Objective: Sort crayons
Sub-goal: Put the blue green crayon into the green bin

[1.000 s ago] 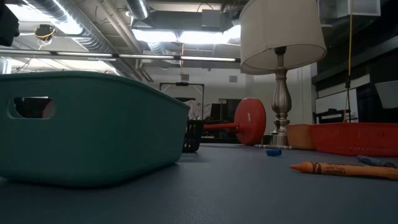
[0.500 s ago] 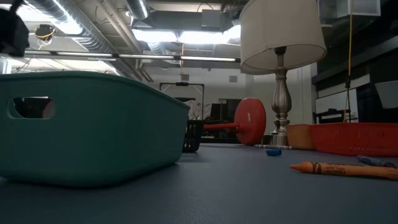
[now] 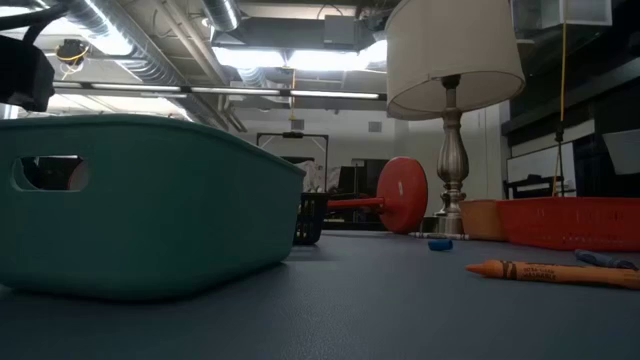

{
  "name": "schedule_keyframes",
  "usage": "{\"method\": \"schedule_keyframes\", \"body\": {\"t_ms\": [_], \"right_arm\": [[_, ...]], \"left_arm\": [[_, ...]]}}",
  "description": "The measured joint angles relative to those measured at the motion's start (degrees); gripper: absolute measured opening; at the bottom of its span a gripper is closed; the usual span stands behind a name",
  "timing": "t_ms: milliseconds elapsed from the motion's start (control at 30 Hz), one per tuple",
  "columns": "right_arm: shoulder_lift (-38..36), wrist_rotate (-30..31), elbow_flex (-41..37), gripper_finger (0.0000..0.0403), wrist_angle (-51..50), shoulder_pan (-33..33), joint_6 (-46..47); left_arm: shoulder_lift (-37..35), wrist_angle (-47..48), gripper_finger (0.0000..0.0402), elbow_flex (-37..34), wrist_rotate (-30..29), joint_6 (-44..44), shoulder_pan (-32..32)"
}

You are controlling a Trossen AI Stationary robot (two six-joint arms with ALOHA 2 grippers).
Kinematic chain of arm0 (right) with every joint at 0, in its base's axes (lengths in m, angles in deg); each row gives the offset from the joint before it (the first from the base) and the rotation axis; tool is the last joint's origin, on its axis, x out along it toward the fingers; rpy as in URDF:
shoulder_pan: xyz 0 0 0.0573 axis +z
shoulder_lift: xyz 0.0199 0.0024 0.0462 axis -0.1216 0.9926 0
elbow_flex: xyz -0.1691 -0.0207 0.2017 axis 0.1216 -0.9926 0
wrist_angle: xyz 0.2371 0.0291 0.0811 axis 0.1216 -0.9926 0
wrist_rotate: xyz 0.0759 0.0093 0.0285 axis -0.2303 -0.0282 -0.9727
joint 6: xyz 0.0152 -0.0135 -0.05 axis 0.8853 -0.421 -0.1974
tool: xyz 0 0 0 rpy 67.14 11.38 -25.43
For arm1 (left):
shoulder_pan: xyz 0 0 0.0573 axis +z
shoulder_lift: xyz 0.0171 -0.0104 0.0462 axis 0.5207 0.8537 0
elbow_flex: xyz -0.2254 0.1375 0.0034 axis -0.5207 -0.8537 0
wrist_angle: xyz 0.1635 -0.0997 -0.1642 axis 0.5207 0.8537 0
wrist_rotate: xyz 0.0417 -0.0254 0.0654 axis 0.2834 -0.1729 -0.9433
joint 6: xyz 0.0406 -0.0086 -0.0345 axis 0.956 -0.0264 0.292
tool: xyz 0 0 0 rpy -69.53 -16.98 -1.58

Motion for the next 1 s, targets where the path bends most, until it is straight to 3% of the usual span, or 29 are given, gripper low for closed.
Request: {"method": "schedule_keyframes", "body": {"t_ms": [467,1000], "right_arm": [[0.0,2.0,0.0,0.0127,0.0,0.0,0.0],[0.0,4.7,0.0,0.0127,4.9,0.0,0.0]], "left_arm": [[0.0,0.3,0.0006,0.0,0.0,0.1,0.0],[-1.3,0.5,0.0001,0.9,0.4,-0.3,0.4]]}}
